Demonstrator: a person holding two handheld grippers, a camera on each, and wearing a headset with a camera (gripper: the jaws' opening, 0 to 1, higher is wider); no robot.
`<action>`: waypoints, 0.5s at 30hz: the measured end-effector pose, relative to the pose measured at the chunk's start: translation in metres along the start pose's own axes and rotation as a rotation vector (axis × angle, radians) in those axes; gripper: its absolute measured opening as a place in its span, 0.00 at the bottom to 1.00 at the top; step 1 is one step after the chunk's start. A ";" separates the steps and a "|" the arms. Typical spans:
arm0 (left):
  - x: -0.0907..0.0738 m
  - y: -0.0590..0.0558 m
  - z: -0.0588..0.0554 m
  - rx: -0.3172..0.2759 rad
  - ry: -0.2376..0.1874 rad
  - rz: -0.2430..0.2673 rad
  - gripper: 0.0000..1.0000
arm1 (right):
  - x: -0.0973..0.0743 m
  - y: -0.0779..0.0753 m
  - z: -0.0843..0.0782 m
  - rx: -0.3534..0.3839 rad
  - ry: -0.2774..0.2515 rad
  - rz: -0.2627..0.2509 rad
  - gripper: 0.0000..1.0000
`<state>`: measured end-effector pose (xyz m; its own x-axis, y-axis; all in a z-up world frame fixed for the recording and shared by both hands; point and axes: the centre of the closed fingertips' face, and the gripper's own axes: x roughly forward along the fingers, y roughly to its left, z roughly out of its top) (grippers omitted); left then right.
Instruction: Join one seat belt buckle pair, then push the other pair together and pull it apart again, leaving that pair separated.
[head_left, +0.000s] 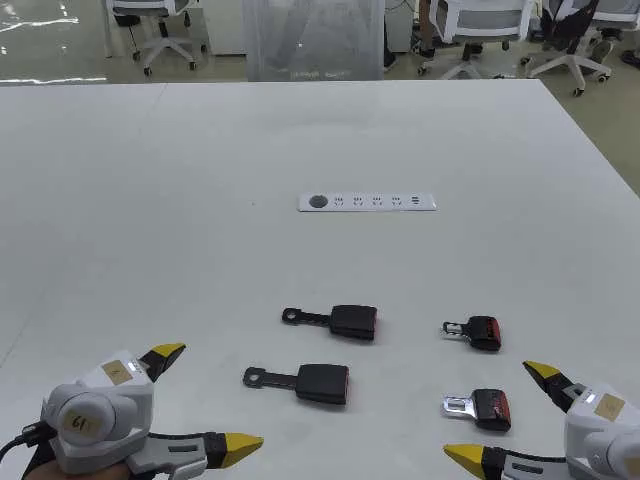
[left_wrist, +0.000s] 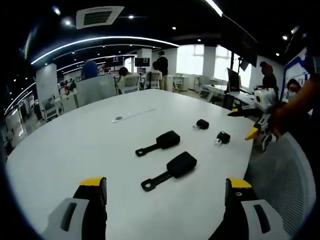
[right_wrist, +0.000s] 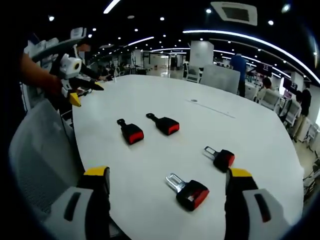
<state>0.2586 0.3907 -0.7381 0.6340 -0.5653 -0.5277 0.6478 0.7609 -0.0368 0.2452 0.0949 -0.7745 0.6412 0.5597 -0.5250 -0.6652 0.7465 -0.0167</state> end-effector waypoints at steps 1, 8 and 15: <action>0.000 0.001 0.001 -0.001 -0.003 0.000 1.00 | 0.000 -0.001 0.001 0.000 -0.003 -0.001 0.98; -0.002 0.005 0.003 0.002 -0.007 0.008 1.00 | 0.002 -0.005 0.004 -0.005 -0.005 -0.011 0.97; -0.008 0.011 -0.002 -0.013 -0.006 0.023 1.00 | 0.003 -0.008 0.004 -0.002 -0.005 -0.019 0.97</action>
<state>0.2598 0.4037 -0.7358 0.6511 -0.5493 -0.5238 0.6273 0.7779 -0.0359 0.2540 0.0915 -0.7723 0.6561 0.5470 -0.5199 -0.6535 0.7564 -0.0290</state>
